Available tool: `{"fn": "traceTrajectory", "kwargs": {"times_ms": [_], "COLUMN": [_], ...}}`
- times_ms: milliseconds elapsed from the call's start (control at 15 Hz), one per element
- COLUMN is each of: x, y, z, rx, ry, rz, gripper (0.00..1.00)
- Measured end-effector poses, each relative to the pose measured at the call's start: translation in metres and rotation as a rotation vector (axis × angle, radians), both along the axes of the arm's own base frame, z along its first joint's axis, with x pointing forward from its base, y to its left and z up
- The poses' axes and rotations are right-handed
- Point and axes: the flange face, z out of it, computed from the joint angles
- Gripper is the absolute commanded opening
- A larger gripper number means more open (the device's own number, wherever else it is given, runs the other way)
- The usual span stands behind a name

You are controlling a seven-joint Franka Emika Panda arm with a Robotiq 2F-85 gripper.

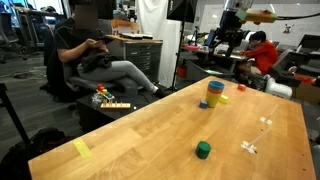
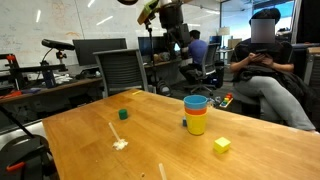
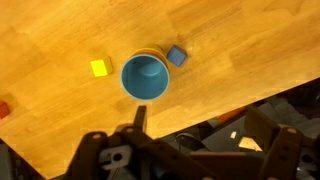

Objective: Stack the cups from back to front

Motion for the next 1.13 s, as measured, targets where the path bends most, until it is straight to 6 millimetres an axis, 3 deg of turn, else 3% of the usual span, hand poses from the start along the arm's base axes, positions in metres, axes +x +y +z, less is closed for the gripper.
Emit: {"fn": "traceTrajectory", "kwargs": {"times_ms": [333, 733, 867, 1133], "x": [-0.071, -0.162, -0.173, -0.174], "y": [0.024, 0.045, 0.047, 0.047], "z": [0.04, 0.047, 0.048, 0.047], "rx": [-0.037, -0.069, -0.068, -0.068], "ry": [0.003, 0.025, 0.023, 0.021], "rz": [0.143, 0.261, 0.269, 0.273], "gripper": [1.0, 1.0, 1.0, 1.0]}}
